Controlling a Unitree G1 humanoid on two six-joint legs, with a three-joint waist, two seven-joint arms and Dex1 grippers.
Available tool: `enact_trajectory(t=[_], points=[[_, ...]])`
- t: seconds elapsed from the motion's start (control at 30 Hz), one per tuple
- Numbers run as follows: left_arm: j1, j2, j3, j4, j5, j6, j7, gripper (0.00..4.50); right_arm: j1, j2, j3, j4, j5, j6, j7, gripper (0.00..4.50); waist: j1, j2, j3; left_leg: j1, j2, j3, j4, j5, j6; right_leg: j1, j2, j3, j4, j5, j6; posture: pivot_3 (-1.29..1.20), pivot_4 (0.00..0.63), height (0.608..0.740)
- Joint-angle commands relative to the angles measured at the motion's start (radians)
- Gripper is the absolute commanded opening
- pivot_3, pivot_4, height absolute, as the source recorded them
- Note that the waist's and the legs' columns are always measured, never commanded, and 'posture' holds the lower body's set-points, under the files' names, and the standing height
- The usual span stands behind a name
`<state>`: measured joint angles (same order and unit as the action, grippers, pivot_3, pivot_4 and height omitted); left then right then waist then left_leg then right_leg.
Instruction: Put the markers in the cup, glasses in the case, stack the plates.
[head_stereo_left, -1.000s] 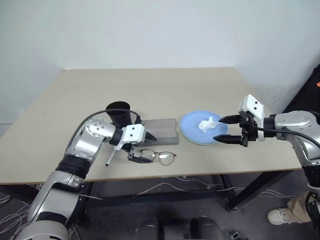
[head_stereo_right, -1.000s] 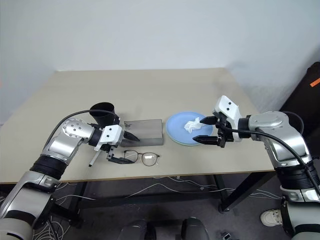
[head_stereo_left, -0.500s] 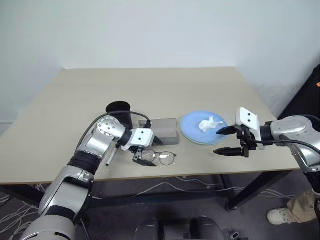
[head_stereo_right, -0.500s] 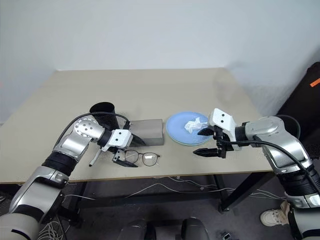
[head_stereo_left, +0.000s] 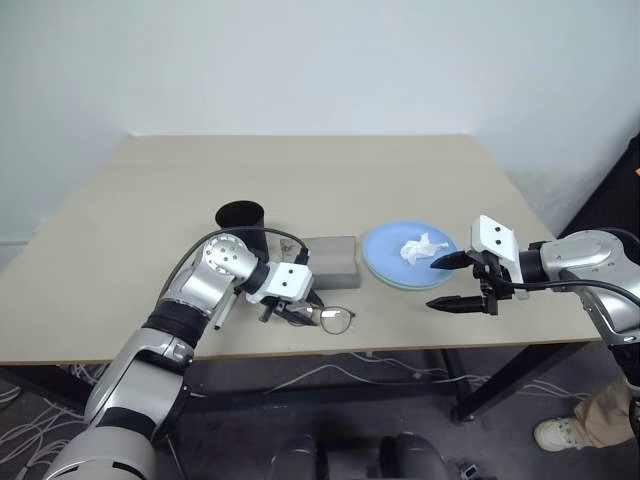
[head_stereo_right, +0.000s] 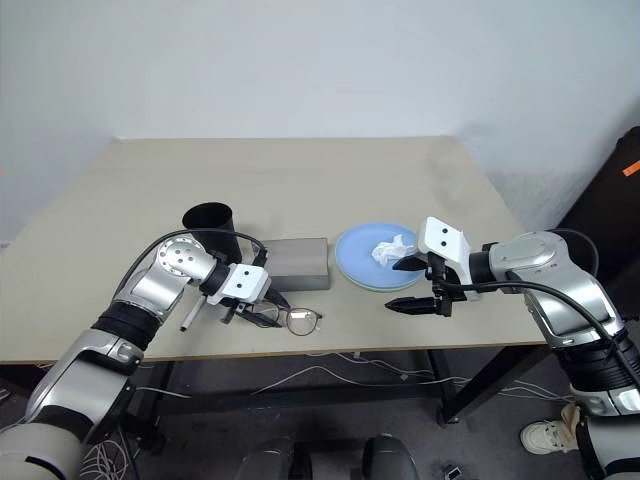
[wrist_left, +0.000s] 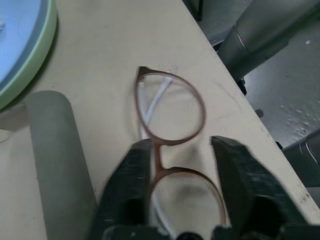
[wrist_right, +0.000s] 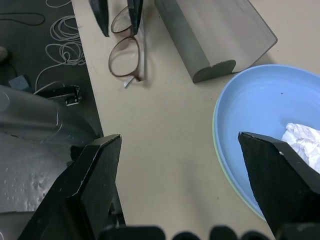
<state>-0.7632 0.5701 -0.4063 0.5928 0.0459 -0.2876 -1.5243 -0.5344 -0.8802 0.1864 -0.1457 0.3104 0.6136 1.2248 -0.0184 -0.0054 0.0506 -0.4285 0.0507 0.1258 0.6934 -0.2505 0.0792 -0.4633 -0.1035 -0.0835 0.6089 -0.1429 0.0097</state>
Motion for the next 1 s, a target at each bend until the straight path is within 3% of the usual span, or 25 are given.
enact_trajectory(t=[0.03,0.93,1.0], points=[[-0.027,-0.005,0.002,-0.016,0.007,-0.013,-0.004,1.9,-0.015,-0.008,-0.019,-0.013,-0.005,-0.015,-0.003,4.06,0.0,0.0,0.0,0.0,0.0,0.0,0.0,0.0,0.0,0.0,0.0,0.0,0.0,0.0,0.0,0.0,0.0,0.737],[-0.025,-0.031,0.002,-0.015,0.057,0.025,0.055,1.9,-0.022,0.003,-0.018,0.01,-0.025,-0.034,-0.028,4.06,0.0,0.0,0.0,0.0,0.0,0.0,0.003,-0.001,0.0,0.0,0.0,0.0,0.002,0.0,0.001,0.0,0.0,0.737],[-0.025,-0.032,0.001,-0.015,0.06,0.024,0.056,1.53,-0.02,0.002,-0.018,0.009,-0.026,-0.034,-0.031,4.06,0.0,0.0,0.0,0.0,0.0,0.0,0.004,-0.001,0.0,0.0,0.0,0.0,0.002,0.0,0.001,0.0,0.0,0.737]])
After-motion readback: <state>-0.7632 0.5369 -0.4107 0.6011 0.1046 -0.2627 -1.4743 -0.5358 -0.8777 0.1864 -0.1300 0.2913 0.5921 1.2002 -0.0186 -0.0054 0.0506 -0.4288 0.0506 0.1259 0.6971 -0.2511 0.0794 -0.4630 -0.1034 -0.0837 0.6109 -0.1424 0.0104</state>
